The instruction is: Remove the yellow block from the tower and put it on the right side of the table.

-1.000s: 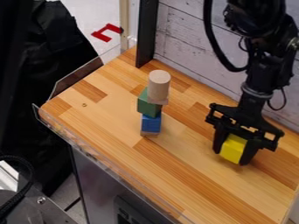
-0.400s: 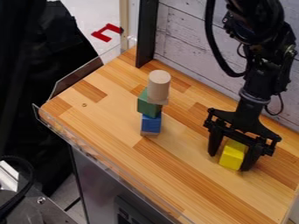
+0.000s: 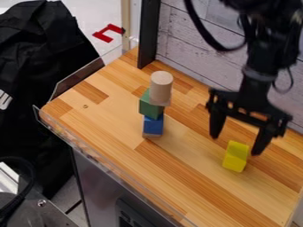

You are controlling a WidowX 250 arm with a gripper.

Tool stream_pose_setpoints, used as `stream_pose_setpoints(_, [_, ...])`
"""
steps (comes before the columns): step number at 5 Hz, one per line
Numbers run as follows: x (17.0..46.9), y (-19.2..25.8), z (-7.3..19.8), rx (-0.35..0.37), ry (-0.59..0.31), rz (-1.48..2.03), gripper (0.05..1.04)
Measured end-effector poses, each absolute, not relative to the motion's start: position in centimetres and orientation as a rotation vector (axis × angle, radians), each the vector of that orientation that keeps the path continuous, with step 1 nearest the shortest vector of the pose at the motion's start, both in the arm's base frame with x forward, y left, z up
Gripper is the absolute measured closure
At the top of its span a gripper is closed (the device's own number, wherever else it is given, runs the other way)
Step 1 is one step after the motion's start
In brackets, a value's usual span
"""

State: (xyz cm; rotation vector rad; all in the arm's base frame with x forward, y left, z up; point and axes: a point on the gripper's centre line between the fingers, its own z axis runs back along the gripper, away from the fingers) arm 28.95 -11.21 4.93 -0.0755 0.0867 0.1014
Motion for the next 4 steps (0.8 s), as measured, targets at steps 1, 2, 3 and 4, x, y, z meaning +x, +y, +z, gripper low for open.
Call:
stream_pose_setpoints(1, [28.6,-10.5,8.2,-0.060,0.035,0.109,0.083])
stream_pose_setpoints(2, [28.8,-9.6,9.3,-0.031,0.008,0.114,0.083])
stream_pose_setpoints(3, [29.0,-8.9,9.4,-0.022,0.010,0.129,0.083])
stream_pose_setpoints(4, [29.4,-7.9,10.0,-0.023,0.021,0.165,0.083])
